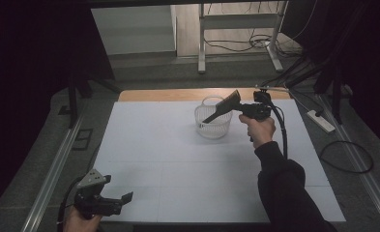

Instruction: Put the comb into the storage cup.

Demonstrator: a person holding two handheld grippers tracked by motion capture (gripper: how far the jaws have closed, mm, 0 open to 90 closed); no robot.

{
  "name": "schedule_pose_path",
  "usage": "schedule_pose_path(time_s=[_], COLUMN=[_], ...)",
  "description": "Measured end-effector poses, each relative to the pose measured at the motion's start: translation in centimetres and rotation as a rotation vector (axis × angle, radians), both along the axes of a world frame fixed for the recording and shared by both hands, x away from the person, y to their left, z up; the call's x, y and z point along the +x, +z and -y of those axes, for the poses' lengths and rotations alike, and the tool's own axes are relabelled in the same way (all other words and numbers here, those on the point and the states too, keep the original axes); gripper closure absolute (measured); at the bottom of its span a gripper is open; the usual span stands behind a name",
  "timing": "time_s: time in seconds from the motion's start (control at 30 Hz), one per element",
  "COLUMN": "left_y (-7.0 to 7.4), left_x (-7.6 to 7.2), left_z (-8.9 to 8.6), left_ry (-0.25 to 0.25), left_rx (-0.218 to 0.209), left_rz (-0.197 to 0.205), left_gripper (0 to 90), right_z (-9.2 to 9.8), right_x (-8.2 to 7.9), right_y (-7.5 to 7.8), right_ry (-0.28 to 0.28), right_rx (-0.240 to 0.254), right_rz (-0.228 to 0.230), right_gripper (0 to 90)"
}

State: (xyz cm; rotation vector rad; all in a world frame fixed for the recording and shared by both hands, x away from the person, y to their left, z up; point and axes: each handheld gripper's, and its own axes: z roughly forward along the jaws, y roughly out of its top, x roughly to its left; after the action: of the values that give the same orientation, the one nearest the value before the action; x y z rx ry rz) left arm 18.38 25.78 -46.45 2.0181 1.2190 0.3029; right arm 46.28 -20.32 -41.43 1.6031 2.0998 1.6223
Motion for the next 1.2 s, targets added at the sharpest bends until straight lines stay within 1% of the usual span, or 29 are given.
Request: schedule_pose_path(time_s=[0.37, 0.4, 0.63, 0.67, 0.7, 0.73, 0.8, 0.93, 1.0, 1.07, 1.2], left_y=[0.0, 0.0, 0.0, 0.0, 0.0, 0.0, 0.0, 0.0, 0.0, 0.0, 0.0], left_x=[0.0, 0.0, 0.0, 0.0, 0.0, 0.1, 0.1, 0.1, 0.1, 0.1, 0.1], left_z=[0.0, 0.0, 0.1, 0.1, 0.1, 0.0, 0.0, 0.0, 0.0, 0.0, 0.0], left_ry=[0.000, 0.000, 0.000, 0.000, 0.000, 0.000, 0.000, 0.000, -0.001, -0.001, -0.001], left_rx=[0.001, 0.002, 0.004, 0.004, 0.004, 0.005, 0.004, 0.003, 0.001, 0.001, 0.003], left_rz=[-0.003, -0.003, -0.004, -0.004, -0.004, -0.005, -0.005, -0.006, -0.006, -0.006, -0.006], left_gripper=[0.0, 0.0, 0.0, 0.0, 0.0, 0.0, 0.0, 0.0, 0.0, 0.0, 0.0], right_z=[0.1, 0.3, 0.6, 0.7, 0.7, 0.8, 0.8, 1.1, 1.1, 1.2, 1.4], right_x=[0.1, 0.1, 0.2, 0.2, 0.2, 0.3, 0.3, 0.4, 0.4, 0.5, 0.6], right_y=[-1.2, -1.3, -1.7, -1.8, -1.8, -1.9, -2.0, -2.4, -2.4, -2.6, -2.7], right_ry=[-0.008, -0.010, -0.017, -0.020, -0.020, -0.032, -0.035, -0.056, -0.060, -0.072, -0.081], right_rx=[-0.007, 0.002, 0.010, 0.001, 0.001, -0.016, -0.021, -0.069, -0.077, -0.101, -0.116], right_rz=[-0.018, -0.021, -0.030, -0.033, -0.033, -0.032, -0.030, -0.029, -0.030, -0.030, -0.031], right_gripper=[83.3, 83.3, 82.8, 82.5, 82.5, 81.4, 80.7, 76.5, 75.8, 73.7, 72.1])
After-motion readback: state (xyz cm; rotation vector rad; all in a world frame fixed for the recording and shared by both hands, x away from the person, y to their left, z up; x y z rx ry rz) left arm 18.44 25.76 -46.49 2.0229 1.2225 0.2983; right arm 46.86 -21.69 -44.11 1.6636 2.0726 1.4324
